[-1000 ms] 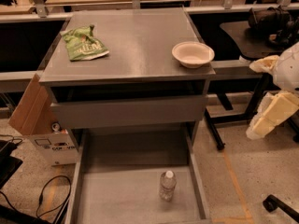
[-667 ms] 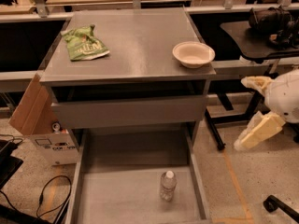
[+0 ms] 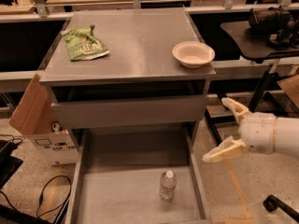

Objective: Pick water bottle from middle drawer and place on counter

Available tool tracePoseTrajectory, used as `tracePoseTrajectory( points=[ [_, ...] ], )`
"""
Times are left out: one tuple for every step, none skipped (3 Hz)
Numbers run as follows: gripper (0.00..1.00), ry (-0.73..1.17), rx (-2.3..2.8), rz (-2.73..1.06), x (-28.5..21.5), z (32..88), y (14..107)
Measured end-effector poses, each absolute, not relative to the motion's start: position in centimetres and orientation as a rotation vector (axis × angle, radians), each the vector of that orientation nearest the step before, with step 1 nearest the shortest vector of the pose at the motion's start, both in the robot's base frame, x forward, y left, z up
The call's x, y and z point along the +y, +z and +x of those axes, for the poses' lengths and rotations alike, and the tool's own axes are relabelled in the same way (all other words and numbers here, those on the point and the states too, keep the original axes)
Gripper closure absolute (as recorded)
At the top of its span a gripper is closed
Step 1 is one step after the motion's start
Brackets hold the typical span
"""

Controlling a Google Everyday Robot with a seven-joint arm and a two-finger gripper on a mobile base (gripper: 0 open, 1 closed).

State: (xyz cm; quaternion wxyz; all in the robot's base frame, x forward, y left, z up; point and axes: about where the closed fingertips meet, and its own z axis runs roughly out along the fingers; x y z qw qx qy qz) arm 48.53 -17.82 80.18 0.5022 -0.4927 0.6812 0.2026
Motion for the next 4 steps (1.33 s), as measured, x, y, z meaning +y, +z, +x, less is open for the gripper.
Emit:
tracePoseTrajectory(
  points=[
    [0.00,0.507,1.587,-1.163,-16.7,48.0,77.0],
    [0.00,0.512,1.588,-1.157,-16.5,47.9,76.3],
    [0.00,0.514,1.596,-1.134,-16.1,47.8,75.2],
    [0.00,0.578,1.631,-1.102,-15.0,47.7,69.8]
  ],
)
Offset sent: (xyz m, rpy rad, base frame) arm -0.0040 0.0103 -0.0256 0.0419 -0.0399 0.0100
